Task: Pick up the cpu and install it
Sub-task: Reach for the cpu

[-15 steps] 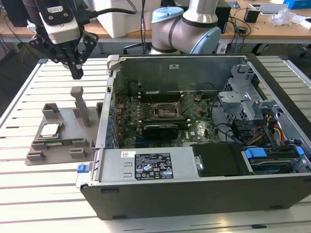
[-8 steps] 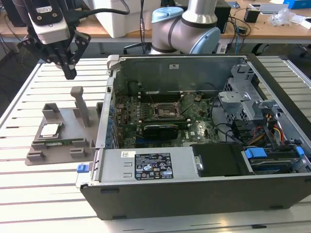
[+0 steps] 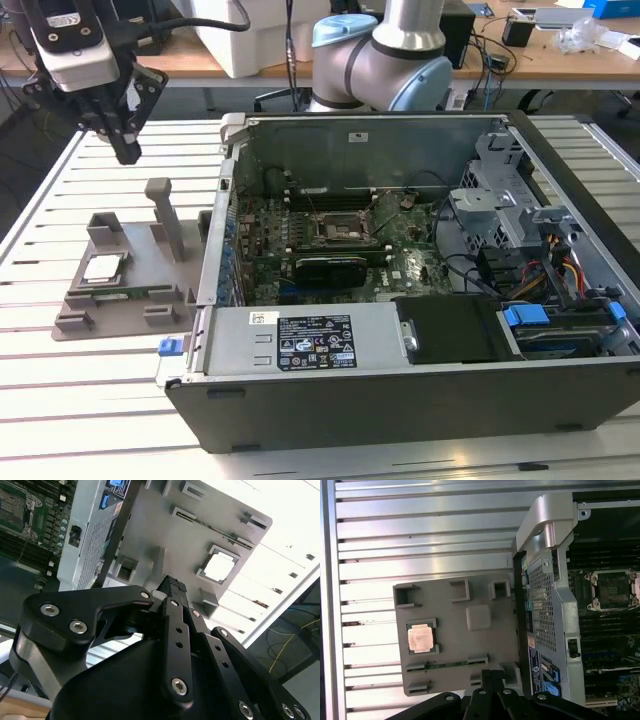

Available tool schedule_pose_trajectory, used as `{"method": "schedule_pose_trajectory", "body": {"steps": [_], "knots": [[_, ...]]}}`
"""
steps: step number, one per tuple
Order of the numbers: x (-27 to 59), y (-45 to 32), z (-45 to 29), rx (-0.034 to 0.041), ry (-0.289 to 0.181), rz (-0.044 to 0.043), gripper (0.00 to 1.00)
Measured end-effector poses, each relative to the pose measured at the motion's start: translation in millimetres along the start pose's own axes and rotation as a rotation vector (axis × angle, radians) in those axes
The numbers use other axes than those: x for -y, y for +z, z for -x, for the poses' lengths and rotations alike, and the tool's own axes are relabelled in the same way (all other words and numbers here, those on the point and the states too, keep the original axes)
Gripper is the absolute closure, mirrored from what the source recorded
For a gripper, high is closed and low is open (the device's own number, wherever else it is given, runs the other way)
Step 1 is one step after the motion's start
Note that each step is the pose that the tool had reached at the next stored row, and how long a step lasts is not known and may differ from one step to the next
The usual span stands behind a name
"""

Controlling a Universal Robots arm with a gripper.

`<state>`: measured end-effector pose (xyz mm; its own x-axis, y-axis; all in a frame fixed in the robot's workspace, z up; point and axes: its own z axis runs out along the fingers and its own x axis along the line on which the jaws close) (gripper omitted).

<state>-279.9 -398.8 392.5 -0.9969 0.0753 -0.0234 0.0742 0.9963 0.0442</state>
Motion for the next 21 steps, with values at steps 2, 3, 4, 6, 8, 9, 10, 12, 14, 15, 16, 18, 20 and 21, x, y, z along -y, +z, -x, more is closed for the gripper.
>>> {"method": "schedule_pose_trajectory", "body": {"steps": [2, 3, 4, 6, 8, 9, 10, 12, 14, 15, 16, 18, 20, 21], "knots": [[0.4, -0.1, -4.8, 0.0000, 0.000, 0.0000, 0.89], [0.6, -0.1, -7.9, 0.0000, 0.000, 0.0000, 0.89], [0.8, -0.1, -10.4, -0.0001, 0.000, 0.0000, 0.89], [1.1, -0.1, -14.2, 0.0000, 0.000, 0.0000, 0.89], [1.4, -0.2, -19.5, 0.0000, 0.000, 0.0000, 0.89], [1.6, -0.2, -22.9, 0.0000, 0.000, 0.0000, 0.89], [1.6, -0.2, -25.0, 0.0000, 0.000, 0.0000, 0.89], [0.3, -0.2, -34.5, 0.0000, 0.000, -0.0001, 0.89], [-2.9, 0.1, -44.0, 0.0000, 0.000, -0.0001, 0.89], [-4.7, 0.2, -49.9, -0.0001, 0.000, -0.0001, 0.89], [-6.8, 0.6, -59.5, 0.0000, 0.000, 0.0000, 0.89], [-9.7, 1.0, -77.2, 0.0000, 0.000, -0.0001, 0.89], [-9.9, 1.2, -88.6, -0.0001, 0.000, -0.0001, 0.89], [-9.7, 1.2, -90.6, 0.0000, 0.000, -0.0001, 0.89]]}}
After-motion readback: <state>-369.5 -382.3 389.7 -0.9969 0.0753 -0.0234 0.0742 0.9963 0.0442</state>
